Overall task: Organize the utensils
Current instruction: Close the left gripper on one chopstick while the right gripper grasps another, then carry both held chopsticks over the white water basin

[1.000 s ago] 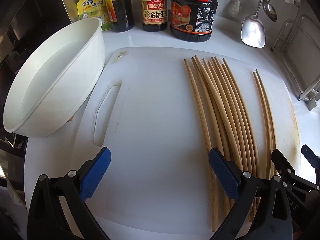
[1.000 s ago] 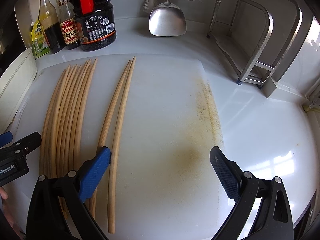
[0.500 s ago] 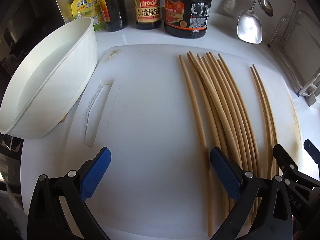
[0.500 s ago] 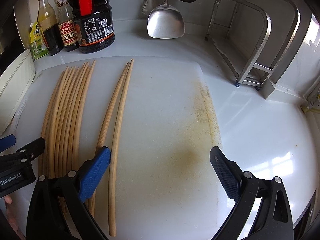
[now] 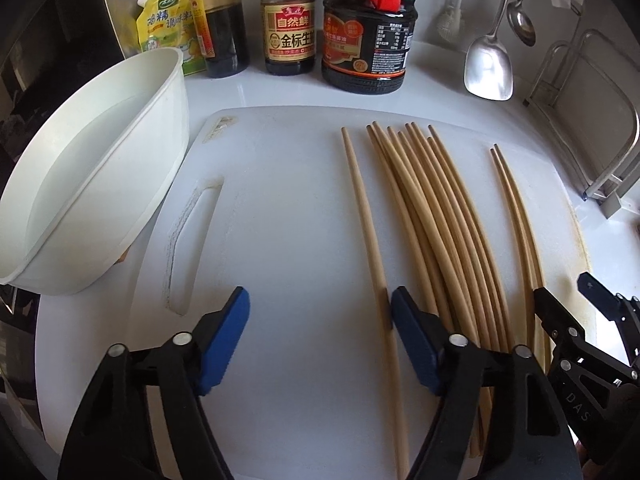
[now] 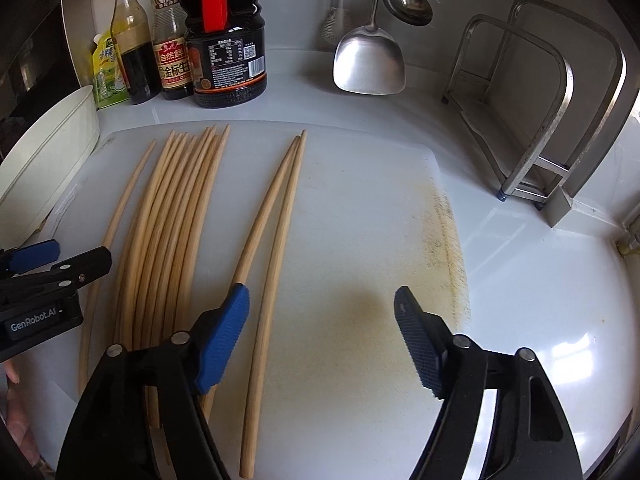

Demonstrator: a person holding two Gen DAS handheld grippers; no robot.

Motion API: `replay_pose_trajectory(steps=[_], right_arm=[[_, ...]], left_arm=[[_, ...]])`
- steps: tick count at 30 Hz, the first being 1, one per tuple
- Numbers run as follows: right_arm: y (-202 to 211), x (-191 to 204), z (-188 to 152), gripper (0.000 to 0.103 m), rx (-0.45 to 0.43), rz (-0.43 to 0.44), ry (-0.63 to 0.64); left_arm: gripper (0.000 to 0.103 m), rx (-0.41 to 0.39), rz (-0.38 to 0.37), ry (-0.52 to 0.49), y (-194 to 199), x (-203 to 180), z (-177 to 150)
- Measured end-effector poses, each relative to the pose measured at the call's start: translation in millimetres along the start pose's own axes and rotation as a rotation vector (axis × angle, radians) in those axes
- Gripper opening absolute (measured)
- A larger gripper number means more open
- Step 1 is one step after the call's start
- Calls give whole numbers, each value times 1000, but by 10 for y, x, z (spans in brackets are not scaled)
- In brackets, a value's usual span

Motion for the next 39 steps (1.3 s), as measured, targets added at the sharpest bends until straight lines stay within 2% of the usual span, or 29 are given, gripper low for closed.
replay_pose_trajectory(steps=[2,3,5,6,7,15,20,24,28,31,39], right_arm=[[9,40,6,41,4,40,4],[12,64,12,39,6,42,11],[16,113,20,27,9,55,27],[16,137,22,15,9,53,32],[13,146,25,7,11,50,34],[39,14,18,6,19,107,-64],[246,-46,85,6,-24,112,-128],[462,79,240,6,-57,122,-114],[673,382,425,6,-95,159,-73],[745,706,589,6,-111,218,-49],[590,1799,1091,6,-120,375,32]], left_arm=[[44,-9,-10,-16,27,-35,4],[40,-10,-14,-23,37,-53,7],[21,-11,-23,-37,48,-78,16],[16,-10,-28,-40,48,-82,20],[8,-7,-33,-42,47,-82,25],[7,6,-92,-20,78,2,51],[7,-13,-119,-22,235,102,107],[7,-42,-134,-11,421,286,194],[7,-85,-136,9,652,570,302],[7,-110,-123,33,802,859,396],[7,-141,-15,100,911,1856,618]])
Point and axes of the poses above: each gripper's, at about its wrist camera, not at the fingertips, and y roughly against the way its jaws point, x to its left, z to its top, the point moved 1 cm from there along -y, roughly the way its jaws point, and after that the axes turned 4 degrees about z, right-handed, at the moved point
